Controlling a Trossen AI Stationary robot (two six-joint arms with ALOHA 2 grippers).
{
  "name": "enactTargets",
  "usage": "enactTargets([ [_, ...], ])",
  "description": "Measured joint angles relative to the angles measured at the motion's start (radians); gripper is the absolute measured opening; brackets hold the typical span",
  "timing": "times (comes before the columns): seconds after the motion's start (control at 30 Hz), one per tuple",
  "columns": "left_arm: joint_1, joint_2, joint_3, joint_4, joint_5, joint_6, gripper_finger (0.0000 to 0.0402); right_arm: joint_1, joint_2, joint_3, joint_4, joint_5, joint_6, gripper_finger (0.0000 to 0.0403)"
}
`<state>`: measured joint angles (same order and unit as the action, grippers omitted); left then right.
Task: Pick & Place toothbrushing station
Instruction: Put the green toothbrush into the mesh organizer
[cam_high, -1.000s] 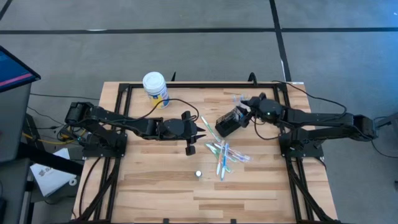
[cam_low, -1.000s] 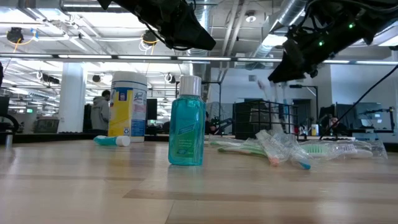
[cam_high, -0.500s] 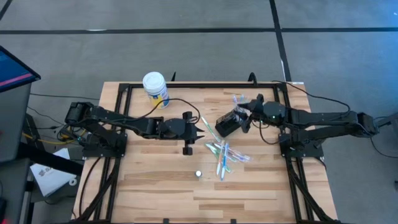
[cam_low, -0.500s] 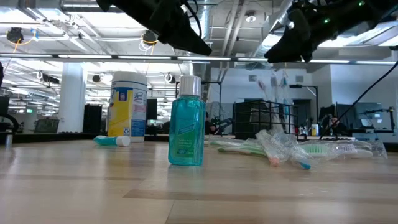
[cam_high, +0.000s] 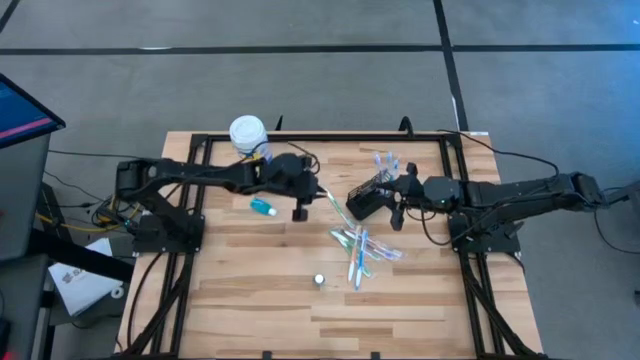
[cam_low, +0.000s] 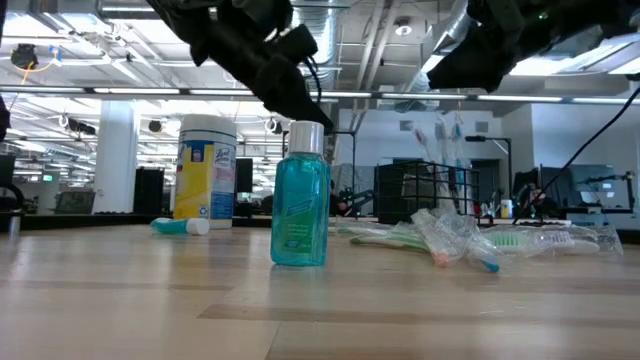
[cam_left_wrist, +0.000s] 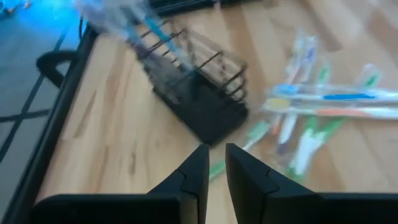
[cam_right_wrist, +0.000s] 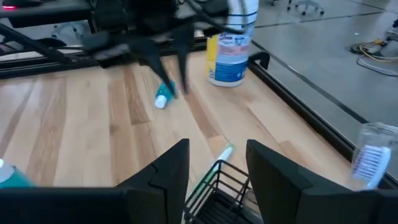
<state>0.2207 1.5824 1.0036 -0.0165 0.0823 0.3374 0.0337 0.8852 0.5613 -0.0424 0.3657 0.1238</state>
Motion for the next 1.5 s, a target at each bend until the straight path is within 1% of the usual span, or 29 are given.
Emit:
enactTargets([
  [0.07,0.028,0.037,0.036,-0.004,0.018,0.001,0.0047,-0.001,0.0,0.0,0.021,0.001,0.0,0.0148],
  [0.17,0.058,0.107,0.085,-0.04,0.106,0.002,0.0046,-0.001,0.0,0.0,0.039,0.001,0.0,0.0149],
  [0.23,0.062,0.164,0.124,-0.074,0.142,0.028,0.0046,-0.001,0.0,0.0,0.037,0.001,0.0,0.0148],
  [0.37,0.056,0.235,0.171,-0.18,0.151,0.122,0.005,-0.001,0.0,0.0,0.028,0.001,0.0,0.0148],
  [0.5,0.037,0.265,0.179,-0.188,0.152,0.177,0.0059,0.0,0.006,-0.001,0.023,0.001,0.0,0.0148],
  [0.67,0.003,0.297,0.177,-0.2,0.105,0.299,0.0083,0.006,0.006,0.0,0.02,0.001,0.0,0.0148],
  [0.8,-0.018,0.316,0.179,-0.175,0.066,0.386,0.0109,0.015,0.006,0.0,0.021,0.001,0.0,0.0148],
  [0.97,-0.023,0.331,0.179,-0.164,0.038,0.395,0.0147,0.018,0.006,0.0,0.023,0.001,0.0,0.0148],
  [1.17,-0.017,0.375,0.179,-0.092,0.014,0.395,0.0181,0.018,0.006,0.0,0.028,0.001,0.0,0.0148],
  [1.33,-0.015,0.393,0.178,-0.082,-0.077,0.393,0.0193,0.018,0.006,0.0,0.028,0.001,0.0,0.0148],
  [1.5,0.003,0.393,0.178,-0.074,-0.086,0.392,0.0194,0.018,0.006,0.0,0.028,0.001,0.0,0.0148],
])
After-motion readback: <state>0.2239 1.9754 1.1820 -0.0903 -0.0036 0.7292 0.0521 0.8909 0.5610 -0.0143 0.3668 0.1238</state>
